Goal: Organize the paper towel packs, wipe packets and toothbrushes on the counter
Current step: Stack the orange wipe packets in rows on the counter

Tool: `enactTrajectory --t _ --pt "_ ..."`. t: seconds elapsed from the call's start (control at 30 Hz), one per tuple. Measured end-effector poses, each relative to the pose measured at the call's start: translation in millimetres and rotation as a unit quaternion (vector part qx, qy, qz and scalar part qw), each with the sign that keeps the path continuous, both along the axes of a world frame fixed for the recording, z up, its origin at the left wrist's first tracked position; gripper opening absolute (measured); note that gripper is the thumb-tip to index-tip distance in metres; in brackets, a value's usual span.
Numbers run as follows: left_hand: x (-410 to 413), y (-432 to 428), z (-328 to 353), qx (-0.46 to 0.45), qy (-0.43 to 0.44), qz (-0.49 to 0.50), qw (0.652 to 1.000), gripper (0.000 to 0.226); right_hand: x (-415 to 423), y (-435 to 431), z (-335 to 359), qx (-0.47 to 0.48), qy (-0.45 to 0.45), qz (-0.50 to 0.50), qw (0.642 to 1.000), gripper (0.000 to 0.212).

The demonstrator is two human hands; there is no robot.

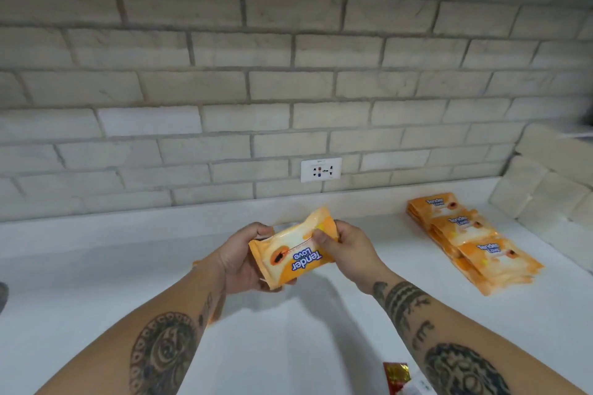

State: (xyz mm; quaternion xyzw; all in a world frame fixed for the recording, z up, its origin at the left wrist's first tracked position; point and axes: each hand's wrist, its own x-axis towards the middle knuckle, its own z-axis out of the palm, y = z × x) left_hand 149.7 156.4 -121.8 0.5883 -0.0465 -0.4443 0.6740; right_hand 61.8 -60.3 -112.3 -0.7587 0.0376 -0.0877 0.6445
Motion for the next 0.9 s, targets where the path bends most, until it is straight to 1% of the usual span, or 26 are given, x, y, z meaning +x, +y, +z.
enactTrajectory --t 0.03,0.1,0.2,0.27,0.33,0.4,0.43,0.5,0.6,0.67,0.73,0.8,0.83,0.9 --pt "0 -3 2 -0.016 0.01 0.018 1.0 0.066 -1 0 4 0.003 0.003 -0.023 1.0 0.012" --pt "1 -15 5 -0.031 -0.001 0.03 0.999 0.069 -2 -4 6 0.004 0.011 -0.067 0.998 0.012" --pt "-5 -36 8 -0.002 -0.079 0.031 0.996 0.065 -7 -14 5 0.016 0.026 -0.115 0.993 0.015" --pt "-9 -50 7 0.007 -0.114 0.04 0.993 0.06 -13 -22 5 0.03 0.039 -0.131 0.99 0.017" --pt "-9 -63 3 0.003 -0.112 0.039 0.993 0.048 -20 -31 4 0.053 0.047 -0.143 0.987 0.018" --pt "-8 -75 -1 0.001 -0.09 0.023 0.996 0.039 -28 -42 6 0.062 0.051 -0.154 0.985 0.018" --pt "-8 -81 -2 0.004 -0.08 0.013 0.997 0.039 -32 -50 8 0.055 0.053 -0.158 0.985 0.018" --pt "-9 -95 -2 0.023 -0.084 -0.013 0.996 0.046 -38 -70 15 0.01 0.068 -0.147 0.987 0.019" --pt "-16 -121 4 0.035 -0.136 -0.108 0.984 0.052 -49 -95 31 -0.075 0.101 -0.108 0.986 0.027" --pt "-24 -146 8 0.017 -0.148 -0.148 0.978 0.055 -54 -108 37 -0.088 0.101 -0.118 0.984 0.031" --pt "-31 -172 12 0.015 -0.161 -0.123 0.979 0.048 -57 -122 35 -0.058 0.075 -0.179 0.979 0.039" --pt "-35 -195 14 0.009 -0.166 -0.07 0.984 0.037 -60 -141 29 0.014 0.051 -0.252 0.966 0.05" --pt "-35 -207 14 0.002 -0.16 -0.039 0.986 0.033 -62 -148 26 0.06 0.045 -0.264 0.962 0.051" --pt "-33 -229 12 -0.029 -0.137 0.024 0.99 0.029 -69 -159 17 0.121 0.058 -0.24 0.961 0.045"
